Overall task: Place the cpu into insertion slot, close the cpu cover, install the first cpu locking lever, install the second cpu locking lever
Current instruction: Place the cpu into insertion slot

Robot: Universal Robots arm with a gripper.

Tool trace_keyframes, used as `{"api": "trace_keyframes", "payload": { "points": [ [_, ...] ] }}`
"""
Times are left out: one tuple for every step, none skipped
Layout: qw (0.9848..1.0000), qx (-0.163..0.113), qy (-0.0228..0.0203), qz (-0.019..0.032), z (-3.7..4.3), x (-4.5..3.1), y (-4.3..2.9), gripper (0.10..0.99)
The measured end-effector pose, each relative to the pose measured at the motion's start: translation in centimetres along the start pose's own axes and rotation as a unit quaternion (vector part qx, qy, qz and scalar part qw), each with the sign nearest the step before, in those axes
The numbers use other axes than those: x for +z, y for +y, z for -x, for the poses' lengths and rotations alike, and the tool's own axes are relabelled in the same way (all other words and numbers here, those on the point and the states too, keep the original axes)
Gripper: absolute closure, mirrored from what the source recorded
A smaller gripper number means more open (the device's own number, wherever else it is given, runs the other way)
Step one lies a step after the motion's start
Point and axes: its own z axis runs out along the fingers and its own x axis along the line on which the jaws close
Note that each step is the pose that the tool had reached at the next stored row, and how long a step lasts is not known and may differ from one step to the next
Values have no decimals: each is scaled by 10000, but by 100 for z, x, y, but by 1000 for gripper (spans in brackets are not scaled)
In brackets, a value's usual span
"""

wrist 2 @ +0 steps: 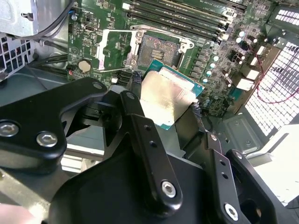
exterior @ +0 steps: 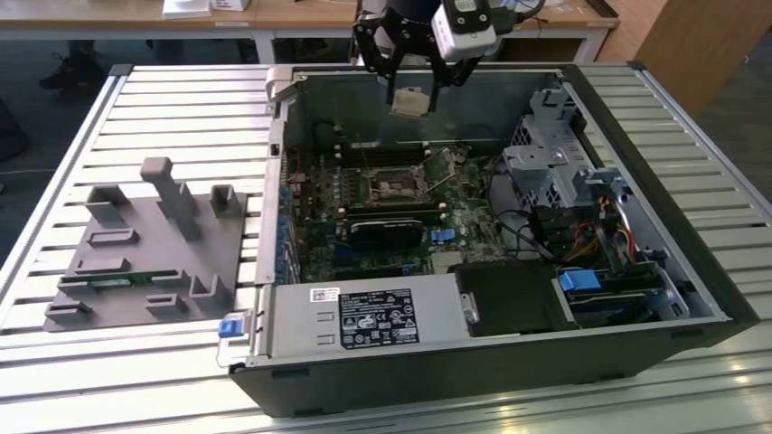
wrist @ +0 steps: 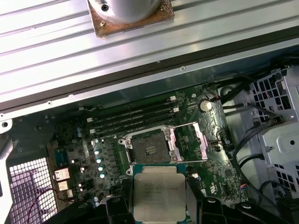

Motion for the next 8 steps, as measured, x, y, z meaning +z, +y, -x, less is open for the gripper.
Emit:
{"api": "trace_keyframes", "payload": {
  "points": [
    [10000,7,-1,0,0,0,0,549],
    [10000,14,-1,0,-1,1,0,549],
    [10000,21,-2,0,-1,1,0,549],
    [10000,28,-2,0,-1,2,-1,549],
    [10000,34,-3,1,-1,3,-1,549],
    [10000,41,-4,1,-1,4,-1,549],
    [10000,48,-4,1,-2,4,-1,549],
    [10000,56,-5,1,-2,5,-1,549]
  ]
}}
